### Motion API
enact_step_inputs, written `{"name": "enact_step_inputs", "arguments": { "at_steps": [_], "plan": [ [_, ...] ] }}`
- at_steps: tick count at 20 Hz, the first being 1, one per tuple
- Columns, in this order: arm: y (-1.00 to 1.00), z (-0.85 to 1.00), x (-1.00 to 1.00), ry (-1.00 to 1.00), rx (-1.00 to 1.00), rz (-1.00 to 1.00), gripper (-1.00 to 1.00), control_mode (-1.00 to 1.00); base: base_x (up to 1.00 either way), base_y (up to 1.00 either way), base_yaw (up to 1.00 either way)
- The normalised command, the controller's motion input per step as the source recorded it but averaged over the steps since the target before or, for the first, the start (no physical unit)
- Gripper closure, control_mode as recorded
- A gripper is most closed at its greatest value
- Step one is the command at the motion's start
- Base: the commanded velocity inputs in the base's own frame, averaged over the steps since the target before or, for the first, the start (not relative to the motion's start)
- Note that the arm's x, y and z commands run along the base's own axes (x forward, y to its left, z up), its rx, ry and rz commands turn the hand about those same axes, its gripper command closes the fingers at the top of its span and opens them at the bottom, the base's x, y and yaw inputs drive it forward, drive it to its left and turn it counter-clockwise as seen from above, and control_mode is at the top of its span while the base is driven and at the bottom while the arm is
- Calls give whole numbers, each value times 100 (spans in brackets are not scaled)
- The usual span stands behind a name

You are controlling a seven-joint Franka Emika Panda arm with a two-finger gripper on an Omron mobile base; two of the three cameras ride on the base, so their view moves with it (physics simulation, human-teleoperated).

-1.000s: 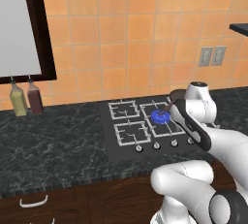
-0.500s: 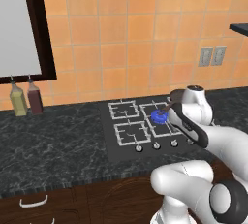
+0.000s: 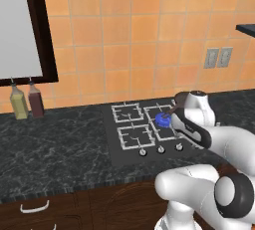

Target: Turn off the center burner of the stove.

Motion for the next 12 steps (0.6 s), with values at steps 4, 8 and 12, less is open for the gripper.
{"name": "enact_step_inputs", "arguments": {
  "at_steps": [4,8,12],
  "plan": [
    [0,-22,7,0,0,3,-100,-100,0,0,0],
    [0,-19,9,0,0,3,-100,-100,0,0,0],
    [0,-16,13,0,0,3,-100,-100,0,0,0]
  ]
}}
